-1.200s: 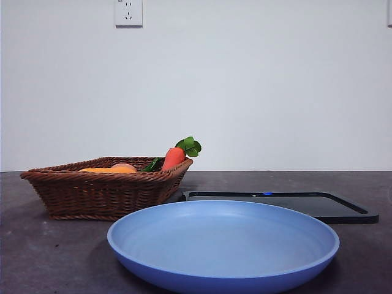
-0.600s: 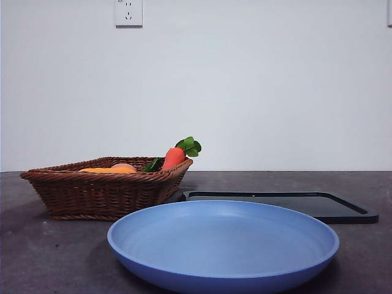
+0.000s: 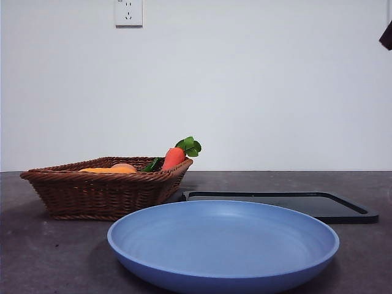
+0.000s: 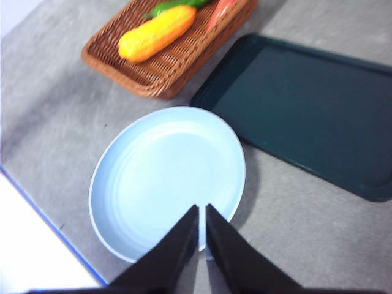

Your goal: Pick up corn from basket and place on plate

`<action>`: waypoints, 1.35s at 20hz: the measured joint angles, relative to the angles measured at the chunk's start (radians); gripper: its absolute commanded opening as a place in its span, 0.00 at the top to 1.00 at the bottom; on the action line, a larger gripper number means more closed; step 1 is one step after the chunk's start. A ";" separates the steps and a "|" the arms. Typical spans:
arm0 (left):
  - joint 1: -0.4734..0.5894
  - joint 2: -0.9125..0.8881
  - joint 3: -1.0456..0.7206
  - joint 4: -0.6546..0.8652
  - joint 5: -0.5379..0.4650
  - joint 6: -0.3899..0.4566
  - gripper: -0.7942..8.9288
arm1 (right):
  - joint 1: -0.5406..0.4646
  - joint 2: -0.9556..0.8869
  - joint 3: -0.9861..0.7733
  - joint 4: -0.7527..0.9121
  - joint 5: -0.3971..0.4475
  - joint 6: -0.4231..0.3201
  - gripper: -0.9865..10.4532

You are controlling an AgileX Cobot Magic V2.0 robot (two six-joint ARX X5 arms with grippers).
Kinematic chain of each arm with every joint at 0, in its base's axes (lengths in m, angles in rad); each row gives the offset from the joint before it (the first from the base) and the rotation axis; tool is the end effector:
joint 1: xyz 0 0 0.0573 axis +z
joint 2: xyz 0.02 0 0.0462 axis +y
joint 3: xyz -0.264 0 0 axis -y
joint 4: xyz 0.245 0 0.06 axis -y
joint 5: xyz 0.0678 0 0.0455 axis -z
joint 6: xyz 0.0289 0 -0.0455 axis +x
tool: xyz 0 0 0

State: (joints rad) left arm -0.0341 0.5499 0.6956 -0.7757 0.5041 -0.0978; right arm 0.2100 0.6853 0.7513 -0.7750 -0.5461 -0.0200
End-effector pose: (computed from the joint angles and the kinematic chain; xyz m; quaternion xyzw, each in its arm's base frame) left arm 0.1033 -0.0175 0.2815 -0.1169 0.3133 -0.2378 0.9120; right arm 0.1204 0.0410 0.2864 0.0493 0.3388 0.3496 0.8721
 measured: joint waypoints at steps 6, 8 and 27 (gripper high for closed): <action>0.000 0.000 0.000 0.031 0.000 0.003 0.46 | 0.000 0.004 0.000 0.032 0.002 0.002 0.63; 0.000 0.000 0.000 0.041 0.000 0.003 0.46 | 0.000 0.023 0.000 0.032 0.002 0.007 0.63; 0.000 0.000 0.000 0.050 0.000 0.002 0.46 | 0.127 0.717 0.002 0.271 -0.003 0.046 0.64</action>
State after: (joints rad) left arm -0.0341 0.5499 0.6956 -0.7254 0.5041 -0.0956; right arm 0.3374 1.4025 0.7528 -0.5037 -0.5495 0.0261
